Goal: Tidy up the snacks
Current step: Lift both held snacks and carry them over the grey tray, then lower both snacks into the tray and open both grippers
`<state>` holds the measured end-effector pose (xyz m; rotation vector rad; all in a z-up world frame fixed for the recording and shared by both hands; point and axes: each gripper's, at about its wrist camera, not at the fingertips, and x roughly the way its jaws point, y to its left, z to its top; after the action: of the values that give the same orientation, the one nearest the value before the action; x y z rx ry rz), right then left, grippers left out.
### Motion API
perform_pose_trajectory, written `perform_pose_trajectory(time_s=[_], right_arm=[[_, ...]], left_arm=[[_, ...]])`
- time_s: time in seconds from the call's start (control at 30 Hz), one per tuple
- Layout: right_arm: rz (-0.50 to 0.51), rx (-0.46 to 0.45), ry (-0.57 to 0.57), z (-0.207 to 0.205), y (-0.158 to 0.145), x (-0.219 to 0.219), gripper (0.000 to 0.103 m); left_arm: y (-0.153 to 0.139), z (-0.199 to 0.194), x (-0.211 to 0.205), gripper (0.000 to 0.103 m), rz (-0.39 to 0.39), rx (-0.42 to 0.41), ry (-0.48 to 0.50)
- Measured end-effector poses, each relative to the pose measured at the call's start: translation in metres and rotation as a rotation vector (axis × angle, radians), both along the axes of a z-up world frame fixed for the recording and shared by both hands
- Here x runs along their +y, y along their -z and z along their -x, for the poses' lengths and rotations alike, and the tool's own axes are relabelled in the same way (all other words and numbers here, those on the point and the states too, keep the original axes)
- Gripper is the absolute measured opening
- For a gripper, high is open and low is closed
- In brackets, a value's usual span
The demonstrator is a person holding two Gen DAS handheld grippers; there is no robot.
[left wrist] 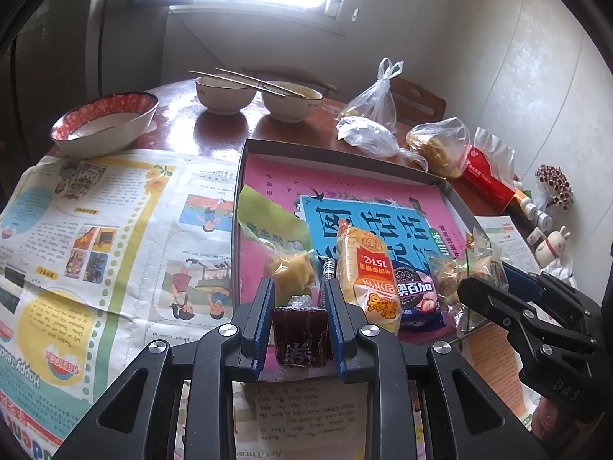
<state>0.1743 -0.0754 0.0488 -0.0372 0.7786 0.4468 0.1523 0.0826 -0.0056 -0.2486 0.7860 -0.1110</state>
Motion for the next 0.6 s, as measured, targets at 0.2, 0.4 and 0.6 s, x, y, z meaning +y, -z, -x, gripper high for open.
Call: perform_pose_trajectory(time_s=[0.2, 0.4, 0.6], right_arm=[[-0.001, -0.001, -0.021, -0.002, 0.001, 0.008, 0.042], [0.027, -0.026, -0.061, 0.001, 0.002, 0.020, 0.042], [0.047, -0.026, -0.088, 0.001, 0.008, 0.028, 0.042]], left_arm=[[0.004, -0.002, 0.000, 0.027, -0.004, 0.009, 0.007], [0.005, -0.002, -0.001, 0.027, -0.004, 0.006, 0.011], [0.004, -0.001, -0.001, 0.027, 0.000, 0.005, 0.014]])
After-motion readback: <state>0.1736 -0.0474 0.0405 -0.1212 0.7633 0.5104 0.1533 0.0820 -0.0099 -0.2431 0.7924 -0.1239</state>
